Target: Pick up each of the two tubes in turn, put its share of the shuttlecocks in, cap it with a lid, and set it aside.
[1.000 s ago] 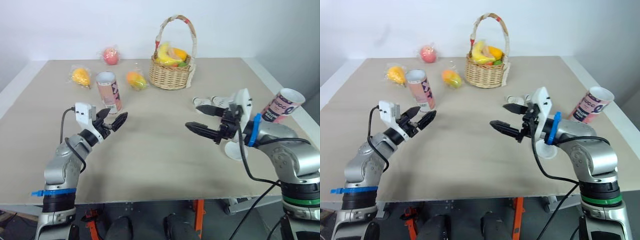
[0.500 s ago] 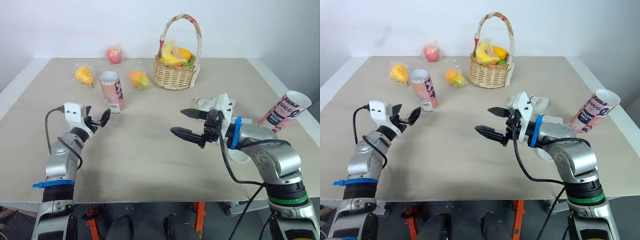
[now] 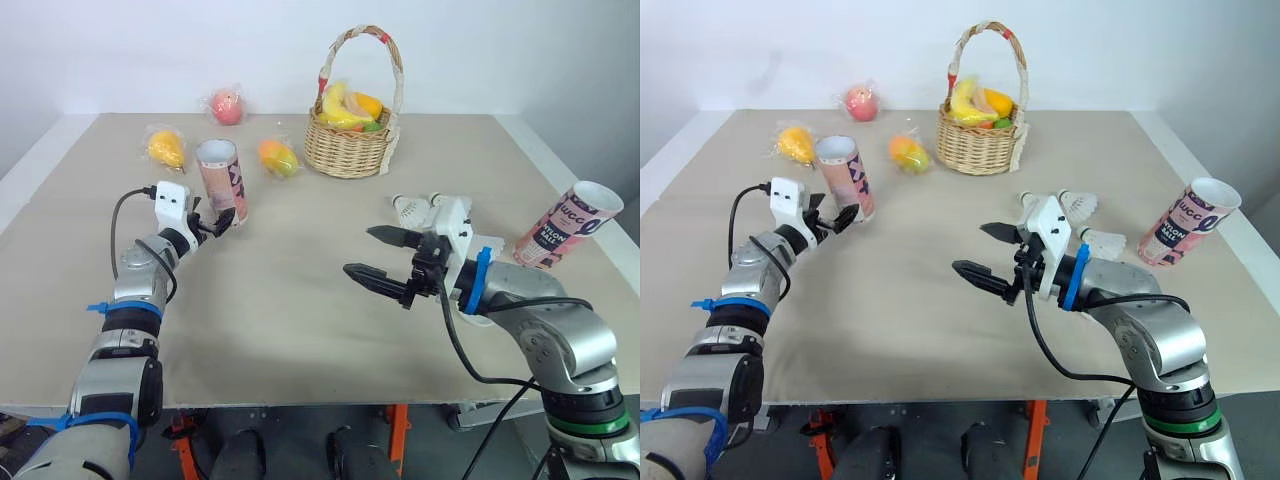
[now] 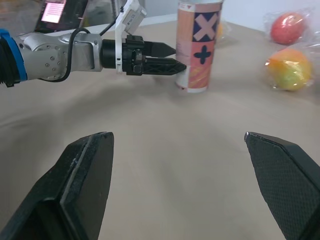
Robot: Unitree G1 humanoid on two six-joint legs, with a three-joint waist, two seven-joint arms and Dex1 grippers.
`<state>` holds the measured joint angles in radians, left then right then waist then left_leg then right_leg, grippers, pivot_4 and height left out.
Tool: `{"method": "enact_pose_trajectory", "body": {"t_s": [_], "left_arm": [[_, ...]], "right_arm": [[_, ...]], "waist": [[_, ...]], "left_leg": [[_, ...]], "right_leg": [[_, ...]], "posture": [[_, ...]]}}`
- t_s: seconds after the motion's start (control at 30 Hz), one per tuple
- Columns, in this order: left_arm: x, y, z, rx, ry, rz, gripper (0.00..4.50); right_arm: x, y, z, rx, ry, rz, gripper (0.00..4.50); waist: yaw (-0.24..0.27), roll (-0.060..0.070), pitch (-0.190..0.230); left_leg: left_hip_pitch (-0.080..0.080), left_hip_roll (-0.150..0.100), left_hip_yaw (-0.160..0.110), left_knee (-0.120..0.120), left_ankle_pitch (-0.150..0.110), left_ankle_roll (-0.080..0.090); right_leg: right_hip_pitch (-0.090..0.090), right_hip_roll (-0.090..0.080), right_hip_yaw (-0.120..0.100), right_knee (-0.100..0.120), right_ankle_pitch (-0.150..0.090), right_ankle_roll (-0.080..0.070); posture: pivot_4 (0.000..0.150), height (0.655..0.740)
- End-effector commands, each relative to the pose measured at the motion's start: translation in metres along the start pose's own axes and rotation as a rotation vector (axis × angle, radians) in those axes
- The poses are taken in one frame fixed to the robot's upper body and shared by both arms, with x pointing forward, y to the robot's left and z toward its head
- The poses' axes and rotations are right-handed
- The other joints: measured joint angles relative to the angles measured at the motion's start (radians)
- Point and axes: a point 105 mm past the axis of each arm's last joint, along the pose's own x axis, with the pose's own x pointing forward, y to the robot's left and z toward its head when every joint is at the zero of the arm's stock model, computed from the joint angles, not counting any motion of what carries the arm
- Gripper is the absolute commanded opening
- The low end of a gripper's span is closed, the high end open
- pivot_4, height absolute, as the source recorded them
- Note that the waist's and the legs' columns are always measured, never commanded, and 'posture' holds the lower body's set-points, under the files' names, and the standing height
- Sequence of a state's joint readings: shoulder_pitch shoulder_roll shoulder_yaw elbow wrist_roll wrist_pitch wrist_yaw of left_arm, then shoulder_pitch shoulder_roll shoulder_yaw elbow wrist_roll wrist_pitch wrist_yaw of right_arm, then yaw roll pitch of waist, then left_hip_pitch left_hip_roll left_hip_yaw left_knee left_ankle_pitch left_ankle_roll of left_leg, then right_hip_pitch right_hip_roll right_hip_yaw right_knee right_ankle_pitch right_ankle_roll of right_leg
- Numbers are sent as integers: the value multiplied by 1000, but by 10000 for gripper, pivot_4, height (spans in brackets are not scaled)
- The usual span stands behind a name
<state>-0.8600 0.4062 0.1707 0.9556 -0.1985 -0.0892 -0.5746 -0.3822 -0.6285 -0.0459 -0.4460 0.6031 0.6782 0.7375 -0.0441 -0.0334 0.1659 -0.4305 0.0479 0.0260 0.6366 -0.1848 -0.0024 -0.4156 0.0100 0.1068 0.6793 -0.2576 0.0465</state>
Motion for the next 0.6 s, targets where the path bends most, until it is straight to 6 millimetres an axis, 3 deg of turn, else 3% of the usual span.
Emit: {"method": "enact_pose_trajectory", "body": {"t_s": [0.03, 0.4, 0.5, 0.57, 0.6], "left_arm": [[12, 0, 17, 24, -30, 11, 45000], [29, -8, 23, 20, 3, 17, 45000], [29, -4, 25, 5, 1, 49, 38126], [30, -4, 26, 0, -4, 52, 30420], [30, -5, 27, -1, -8, 47, 30420]], "right_arm": [[-8, 0, 14, -50, -31, -32, 44721], [-13, 2, 15, -53, -25, -64, 44721], [-14, 2, 16, -53, -24, -70, 45000], [-14, 1, 16, -53, -23, -72, 45000], [-14, 1, 16, -53, -22, -72, 45000]], "waist": [[0, 0, 0], [1, -1, 0], [1, -1, 0], [1, -1, 0], [1, -1, 0]], "left_leg": [[-1, 0, 0, 0, 0, 0], [-9, -1, -1, 0, 0, 0], [-8, -1, -1, 0, 0, 0], [-8, -1, -1, 1, 0, 0], [-8, -1, -1, 1, 0, 0]], "right_leg": [[-1, 0, 0, 0, 0, 0], [-8, 0, 0, 0, 0, 0], [-8, 0, 0, 1, 0, 0], [-8, 0, 0, 1, 0, 0], [-8, 0, 0, 1, 0, 0]], "posture": [[1500, 7371], [1500, 7371], [1500, 7371], [1500, 7371], [1500, 7371]]}}
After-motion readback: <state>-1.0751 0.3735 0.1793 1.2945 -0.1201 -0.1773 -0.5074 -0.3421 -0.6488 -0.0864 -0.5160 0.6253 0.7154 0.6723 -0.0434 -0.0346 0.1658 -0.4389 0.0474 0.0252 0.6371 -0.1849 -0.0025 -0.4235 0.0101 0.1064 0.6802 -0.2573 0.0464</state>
